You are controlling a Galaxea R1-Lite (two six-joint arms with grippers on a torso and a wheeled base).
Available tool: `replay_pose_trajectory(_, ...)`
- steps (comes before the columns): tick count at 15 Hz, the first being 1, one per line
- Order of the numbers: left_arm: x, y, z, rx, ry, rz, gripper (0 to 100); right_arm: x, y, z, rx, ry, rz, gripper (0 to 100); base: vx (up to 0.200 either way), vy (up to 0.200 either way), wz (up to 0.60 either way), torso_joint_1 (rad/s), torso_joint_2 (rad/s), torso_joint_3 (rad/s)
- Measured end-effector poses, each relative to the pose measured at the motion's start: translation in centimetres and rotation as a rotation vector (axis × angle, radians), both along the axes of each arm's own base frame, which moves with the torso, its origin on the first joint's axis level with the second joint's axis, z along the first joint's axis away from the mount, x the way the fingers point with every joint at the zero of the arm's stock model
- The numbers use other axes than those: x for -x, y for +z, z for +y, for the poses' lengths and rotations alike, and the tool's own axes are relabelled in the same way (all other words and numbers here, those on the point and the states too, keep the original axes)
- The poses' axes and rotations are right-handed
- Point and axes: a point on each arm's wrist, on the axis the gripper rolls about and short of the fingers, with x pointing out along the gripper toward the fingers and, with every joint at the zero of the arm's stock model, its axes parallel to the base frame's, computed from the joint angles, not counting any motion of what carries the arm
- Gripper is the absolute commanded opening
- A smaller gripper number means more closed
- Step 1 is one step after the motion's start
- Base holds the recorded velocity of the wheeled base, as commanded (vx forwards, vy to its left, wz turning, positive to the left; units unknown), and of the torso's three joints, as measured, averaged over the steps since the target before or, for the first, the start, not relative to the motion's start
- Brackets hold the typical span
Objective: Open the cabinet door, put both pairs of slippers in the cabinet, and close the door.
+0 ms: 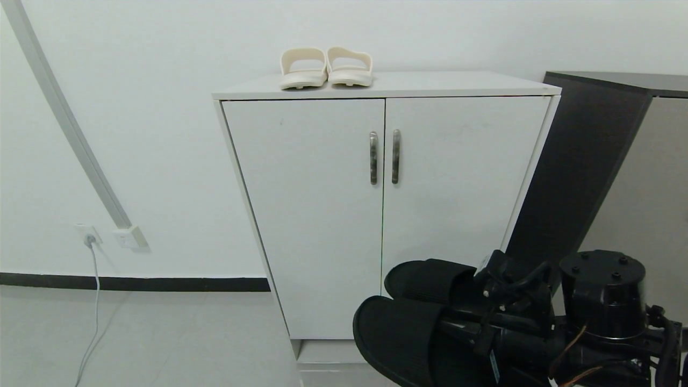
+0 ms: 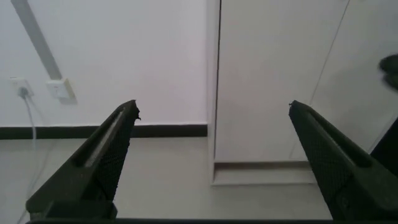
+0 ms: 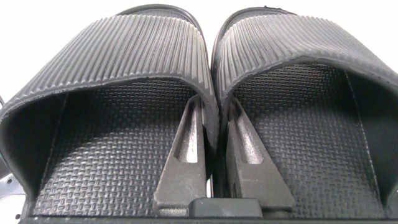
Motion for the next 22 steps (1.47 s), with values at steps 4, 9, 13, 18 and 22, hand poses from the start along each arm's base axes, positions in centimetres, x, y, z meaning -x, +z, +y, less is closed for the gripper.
replay_pose_trajectory(4, -1.2, 3.1, -0.4, 0.039, -0.161, 0.058, 100, 0.0, -0.2, 0.2, -0.001, 0.005, -0.004, 0, 0.000, 0.000, 0.00, 0.000, 0.00, 0.000)
replay_pose_trajectory(9, -5.9, 7.2, -0.8, 0.062, -0.376, 0.126, 100, 0.0, -0.3, 0.2, 0.002, 0.007, 0.000, 0, 0.000, 0.000, 0.00, 0.000, 0.00, 0.000)
replay_pose_trajectory(13, -11.7, 8.7, -1.6, 0.061, -0.473, 0.138, 100, 0.1, -0.2, 0.4, 0.001, 0.014, -0.001, 0, 0.000, 0.000, 0.00, 0.000, 0.00, 0.000)
replay_pose_trajectory(18, -17.0, 10.1, -4.7, 0.094, -0.642, 0.176, 100, 0.2, -0.2, 0.5, -0.001, 0.021, -0.004, 0, 0.000, 0.000, 0.00, 0.000, 0.00, 0.000)
replay_pose_trajectory(22, -19.0, 13.7, -9.2, 0.241, -0.840, 0.166, 100, 0.3, -0.3, 0.5, 0.002, 0.022, -0.001, 0, 0.000, 0.000, 0.00, 0.000, 0.00, 0.000)
